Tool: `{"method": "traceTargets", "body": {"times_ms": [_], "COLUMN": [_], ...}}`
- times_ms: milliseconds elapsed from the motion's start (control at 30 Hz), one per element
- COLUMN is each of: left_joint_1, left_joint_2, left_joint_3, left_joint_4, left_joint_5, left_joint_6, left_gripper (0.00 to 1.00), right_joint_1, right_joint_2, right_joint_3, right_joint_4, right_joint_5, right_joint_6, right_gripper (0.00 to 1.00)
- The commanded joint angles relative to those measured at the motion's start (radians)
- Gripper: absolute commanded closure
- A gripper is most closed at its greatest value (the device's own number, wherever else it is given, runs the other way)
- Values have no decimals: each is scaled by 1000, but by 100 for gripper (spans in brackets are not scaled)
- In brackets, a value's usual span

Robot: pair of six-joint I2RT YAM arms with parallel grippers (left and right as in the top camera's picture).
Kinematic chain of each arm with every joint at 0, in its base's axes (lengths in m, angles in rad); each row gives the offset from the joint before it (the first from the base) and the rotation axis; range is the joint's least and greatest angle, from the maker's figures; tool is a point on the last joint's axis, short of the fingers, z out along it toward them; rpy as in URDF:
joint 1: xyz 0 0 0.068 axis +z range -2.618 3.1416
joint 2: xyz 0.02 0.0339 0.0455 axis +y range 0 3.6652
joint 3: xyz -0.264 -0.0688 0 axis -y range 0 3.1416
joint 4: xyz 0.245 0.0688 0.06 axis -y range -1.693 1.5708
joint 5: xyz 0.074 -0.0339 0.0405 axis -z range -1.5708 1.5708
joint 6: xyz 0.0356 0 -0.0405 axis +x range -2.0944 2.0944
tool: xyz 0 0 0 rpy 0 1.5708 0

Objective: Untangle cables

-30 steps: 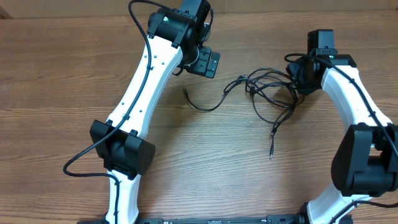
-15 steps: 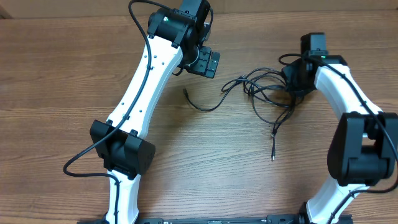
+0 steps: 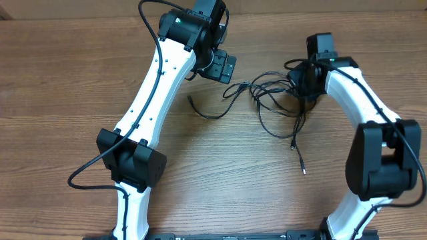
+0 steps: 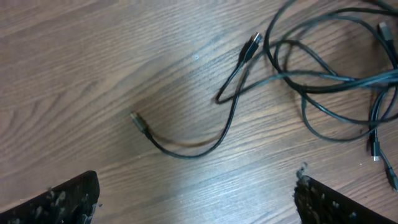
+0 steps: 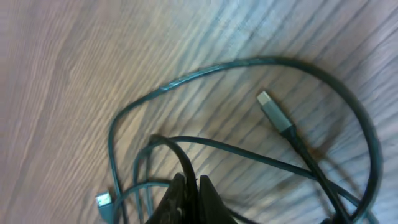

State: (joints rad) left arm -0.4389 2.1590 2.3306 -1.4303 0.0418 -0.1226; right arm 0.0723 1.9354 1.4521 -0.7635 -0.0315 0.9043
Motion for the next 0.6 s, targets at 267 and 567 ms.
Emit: {"method": "traceTargets", "body": {"times_ms": [267,567], "left_joint_1": [3,-4], "left_joint_2": [27,109], "left_joint_3": [-6,-6], "left_joint_4": [191,388], "left_joint_5": [411,1147], "left_joint_6": [109,246], "left_gripper": [0,0], "right_joint_1": [6,5], "right_joint_2": [-439,-615], "right_joint_3": [272,274], "right_joint_4": [-214,-243], "right_joint_5": [100,145], "right_joint_6": [-411,-465], "right_gripper": [96,96]}}
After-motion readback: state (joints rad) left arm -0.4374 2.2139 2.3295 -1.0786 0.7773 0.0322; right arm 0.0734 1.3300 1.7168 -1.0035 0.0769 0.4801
